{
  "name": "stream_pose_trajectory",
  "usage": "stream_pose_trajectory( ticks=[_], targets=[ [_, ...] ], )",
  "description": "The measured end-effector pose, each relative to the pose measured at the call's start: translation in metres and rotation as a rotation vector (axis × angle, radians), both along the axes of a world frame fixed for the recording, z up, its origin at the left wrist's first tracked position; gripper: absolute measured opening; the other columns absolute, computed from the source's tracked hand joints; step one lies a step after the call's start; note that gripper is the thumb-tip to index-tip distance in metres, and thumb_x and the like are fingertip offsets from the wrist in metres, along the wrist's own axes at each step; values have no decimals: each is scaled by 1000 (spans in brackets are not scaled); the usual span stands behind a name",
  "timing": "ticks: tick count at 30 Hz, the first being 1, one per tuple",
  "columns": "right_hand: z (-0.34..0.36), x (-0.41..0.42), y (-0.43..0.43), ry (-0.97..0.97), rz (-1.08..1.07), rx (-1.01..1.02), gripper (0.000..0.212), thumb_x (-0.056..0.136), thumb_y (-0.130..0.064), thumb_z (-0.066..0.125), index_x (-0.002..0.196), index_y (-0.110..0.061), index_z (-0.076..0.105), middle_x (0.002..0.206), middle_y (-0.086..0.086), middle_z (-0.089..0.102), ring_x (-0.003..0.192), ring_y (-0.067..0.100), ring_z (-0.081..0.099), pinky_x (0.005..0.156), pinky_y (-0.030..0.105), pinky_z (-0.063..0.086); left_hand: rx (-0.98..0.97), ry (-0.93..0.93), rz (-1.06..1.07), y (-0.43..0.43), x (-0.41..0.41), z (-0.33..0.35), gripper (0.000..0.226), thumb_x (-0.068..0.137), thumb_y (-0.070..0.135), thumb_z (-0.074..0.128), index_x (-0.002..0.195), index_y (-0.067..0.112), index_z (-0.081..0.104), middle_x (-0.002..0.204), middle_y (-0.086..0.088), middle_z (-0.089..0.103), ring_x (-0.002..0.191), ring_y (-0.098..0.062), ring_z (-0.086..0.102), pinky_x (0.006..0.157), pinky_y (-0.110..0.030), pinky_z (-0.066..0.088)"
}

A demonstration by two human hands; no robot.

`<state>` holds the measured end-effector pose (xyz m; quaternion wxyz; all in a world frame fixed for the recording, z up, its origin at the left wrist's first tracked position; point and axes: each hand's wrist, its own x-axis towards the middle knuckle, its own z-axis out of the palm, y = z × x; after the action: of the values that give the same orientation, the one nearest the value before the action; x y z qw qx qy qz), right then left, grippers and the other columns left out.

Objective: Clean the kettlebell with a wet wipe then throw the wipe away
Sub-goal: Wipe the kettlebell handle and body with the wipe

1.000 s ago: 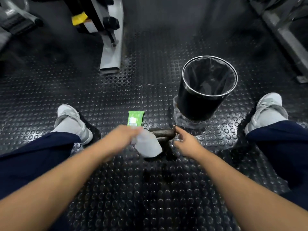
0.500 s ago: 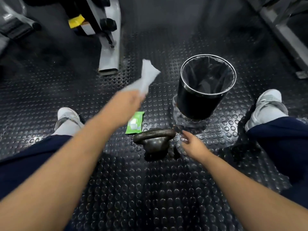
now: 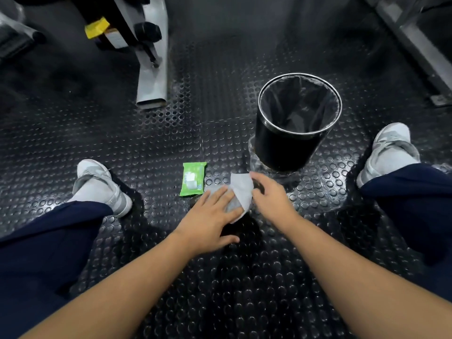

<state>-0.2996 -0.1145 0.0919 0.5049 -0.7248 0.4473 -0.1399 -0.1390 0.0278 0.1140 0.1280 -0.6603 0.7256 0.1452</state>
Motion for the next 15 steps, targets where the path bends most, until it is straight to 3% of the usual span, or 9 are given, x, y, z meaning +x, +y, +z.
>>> stream_pose_trajectory(
  ticks=[1,4,8,11,13,15],
  targets=[
    [7,5,-2,-23,-28,-35,50,98,-15,55,146,-27,59,143,-10,63,127,3,57,113,31,46,-1,-12,-2,-2,-1,2,78,93,78,44,158,38,31,172,-11,10,160,-30,0,129,-55,8],
    [33,20,-1,-85,49,-221,39,102,-19,57,139,-24,64,139,-11,64,129,6,57,112,27,43,7,-48,-14,-8,-2,2,76,92,79,43,157,41,35,172,-11,5,158,-34,2,128,-57,10],
    [40,36,18,51,423,-319,35,103,-18,54,136,-18,65,137,-1,67,126,15,59,111,36,46,21,-83,-46,4,11,-2,68,93,76,43,154,47,40,172,-11,4,159,-38,-1,126,-60,12],
    [25,38,24,140,579,-383,37,106,-26,52,141,-17,61,143,0,64,132,18,53,116,34,40,18,45,-11,15,23,0,54,98,66,45,146,42,54,172,-6,14,160,-33,-1,128,-56,10],
    [19,34,18,180,609,-418,40,106,-28,53,143,-16,60,146,1,62,135,20,52,119,35,37,-57,188,44,18,30,6,44,100,58,50,133,33,63,171,0,23,160,-25,10,129,-48,17],
    [15,27,10,277,606,-459,44,104,-26,55,147,-15,57,150,4,59,138,24,50,120,36,35,-150,288,157,17,36,12,34,102,48,56,128,28,63,164,5,39,150,-18,36,125,-40,31]
  ],
)
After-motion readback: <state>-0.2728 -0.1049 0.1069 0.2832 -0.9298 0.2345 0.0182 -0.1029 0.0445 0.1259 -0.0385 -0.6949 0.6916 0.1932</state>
